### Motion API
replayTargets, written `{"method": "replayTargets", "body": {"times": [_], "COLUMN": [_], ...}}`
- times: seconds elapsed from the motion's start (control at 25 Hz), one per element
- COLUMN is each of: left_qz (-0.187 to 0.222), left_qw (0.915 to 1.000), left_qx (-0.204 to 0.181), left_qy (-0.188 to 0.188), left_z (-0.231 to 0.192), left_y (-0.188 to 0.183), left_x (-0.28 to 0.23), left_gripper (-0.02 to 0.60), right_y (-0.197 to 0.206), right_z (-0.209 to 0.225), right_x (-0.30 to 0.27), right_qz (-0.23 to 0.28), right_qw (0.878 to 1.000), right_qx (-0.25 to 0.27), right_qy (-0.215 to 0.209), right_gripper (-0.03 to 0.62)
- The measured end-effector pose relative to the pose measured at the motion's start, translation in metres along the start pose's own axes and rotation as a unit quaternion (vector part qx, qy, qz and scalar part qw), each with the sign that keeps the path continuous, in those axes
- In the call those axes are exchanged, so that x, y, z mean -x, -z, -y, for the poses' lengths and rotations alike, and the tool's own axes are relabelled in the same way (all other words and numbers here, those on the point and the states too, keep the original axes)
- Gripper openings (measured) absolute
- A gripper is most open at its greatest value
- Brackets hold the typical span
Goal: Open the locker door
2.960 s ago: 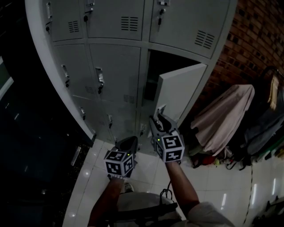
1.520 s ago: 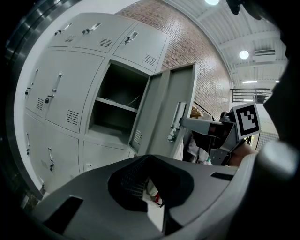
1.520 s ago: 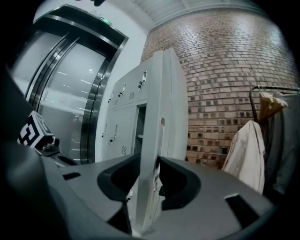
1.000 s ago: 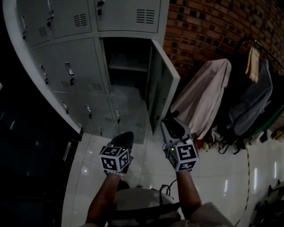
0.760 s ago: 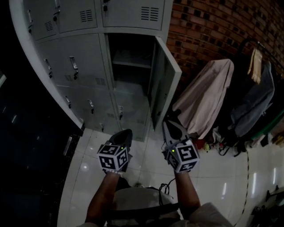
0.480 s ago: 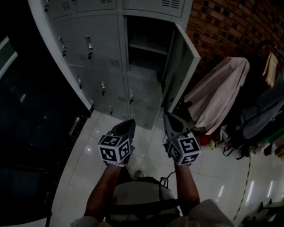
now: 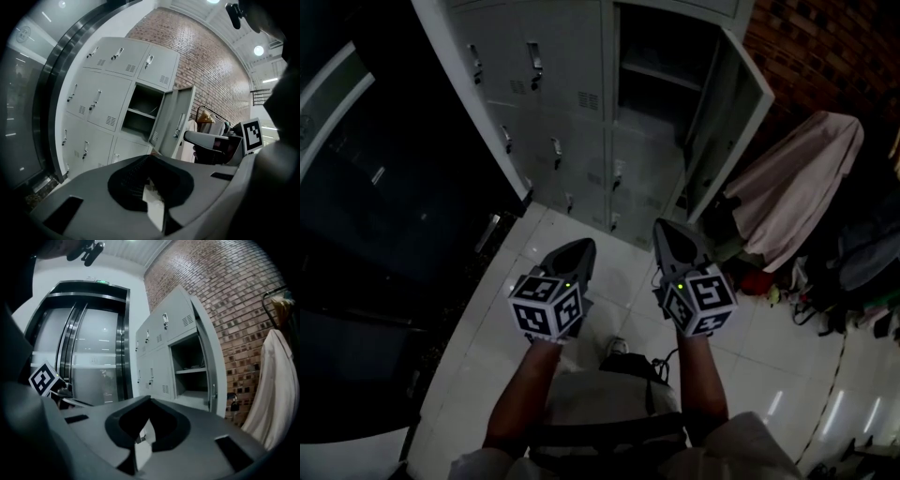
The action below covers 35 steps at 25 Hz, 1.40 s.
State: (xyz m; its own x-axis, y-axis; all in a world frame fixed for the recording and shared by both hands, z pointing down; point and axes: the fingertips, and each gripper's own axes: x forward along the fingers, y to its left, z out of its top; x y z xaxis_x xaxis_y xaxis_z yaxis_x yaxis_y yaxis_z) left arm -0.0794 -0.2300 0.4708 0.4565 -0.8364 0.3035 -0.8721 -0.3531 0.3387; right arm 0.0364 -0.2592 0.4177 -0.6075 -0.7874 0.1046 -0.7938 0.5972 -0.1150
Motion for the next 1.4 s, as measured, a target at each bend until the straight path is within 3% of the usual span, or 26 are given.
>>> {"method": "replayTargets", "body": {"times": [0.44, 0.8, 1.08, 1.4], "left_qz": [0.013, 0.005, 0.014, 0.028], "left_qw": [0.9993, 0.9967, 0.9961, 0.9962], "left_qx": [0.002, 0.007, 0.008, 0.001], "left_qy": [0.036, 0.080, 0.086, 0.083], "left_z": [-0.016, -0.014, 0.026, 0.089], "left_y": [0.015, 0.049, 0.069, 0.077], "left_x": [0.099, 0.175, 0.199, 0.202], "left_gripper": [-0.003, -0.003, -0.003, -0.003], "right_y": [0.036, 0.061, 0.065, 0.054], "right_z": [-0.100, -0.177, -0.185, -0.154], "right_x": [0.032, 0.097, 0.155, 0.213], "right_qz": [-0.032, -0.059, -0.056, -0.036], "right_qw": [0.999, 0.996, 0.996, 0.997], "right_qx": [-0.013, -0.017, -0.022, -0.036], "right_qy": [0.025, 0.069, 0.067, 0.059], "right_gripper": [0.000, 0.000, 0.000, 0.000]}}
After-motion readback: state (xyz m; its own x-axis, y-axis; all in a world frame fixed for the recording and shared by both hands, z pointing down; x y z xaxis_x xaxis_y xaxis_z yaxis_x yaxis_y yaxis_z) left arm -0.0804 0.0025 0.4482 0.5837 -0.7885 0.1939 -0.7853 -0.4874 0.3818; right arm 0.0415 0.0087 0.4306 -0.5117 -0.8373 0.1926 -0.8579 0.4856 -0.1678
